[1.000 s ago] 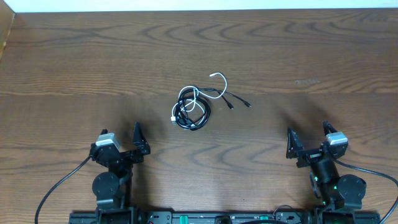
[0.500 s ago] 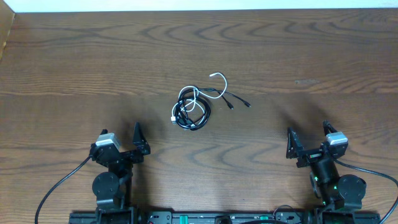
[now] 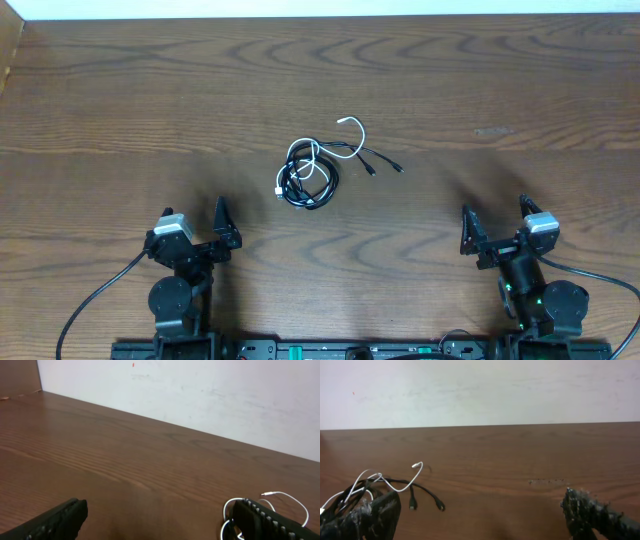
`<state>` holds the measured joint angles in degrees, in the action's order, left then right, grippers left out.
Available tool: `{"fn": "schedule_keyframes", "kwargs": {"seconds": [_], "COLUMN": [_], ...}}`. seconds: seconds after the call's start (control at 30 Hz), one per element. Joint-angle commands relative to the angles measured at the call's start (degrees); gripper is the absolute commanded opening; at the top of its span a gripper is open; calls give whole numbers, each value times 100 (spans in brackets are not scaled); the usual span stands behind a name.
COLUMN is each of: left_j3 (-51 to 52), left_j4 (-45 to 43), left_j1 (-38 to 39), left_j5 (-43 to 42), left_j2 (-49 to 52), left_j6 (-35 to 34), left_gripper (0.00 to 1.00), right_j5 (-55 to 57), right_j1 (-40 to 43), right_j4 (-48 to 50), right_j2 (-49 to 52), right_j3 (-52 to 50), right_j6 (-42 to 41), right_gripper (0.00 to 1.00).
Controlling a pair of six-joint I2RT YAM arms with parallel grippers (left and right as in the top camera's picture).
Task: Untangle cables
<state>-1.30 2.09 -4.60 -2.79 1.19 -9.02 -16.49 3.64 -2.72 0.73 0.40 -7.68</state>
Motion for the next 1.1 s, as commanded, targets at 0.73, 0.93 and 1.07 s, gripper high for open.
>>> {"fn": "schedule_keyframes", "kwargs": {"seconds": [0.73,0.93,1.07], "left_j3": [107,83,-57], "left_j4": [179,175,177], "left_j1": [17,17,17], "left_j5": [90,74,63], "left_j2": [17,17,17], "left_j6": [-4,-7,-7], "left_gripper": [98,98,97], "right_j5": [496,411,413], "right_j1": [39,39,39], "right_j4": [-52,2,278], "right_j2": [-13,-13,-13], "right_j3": [-9,-9,-9], "right_j6": [0,0,39], "right_gripper": [99,99,99]}}
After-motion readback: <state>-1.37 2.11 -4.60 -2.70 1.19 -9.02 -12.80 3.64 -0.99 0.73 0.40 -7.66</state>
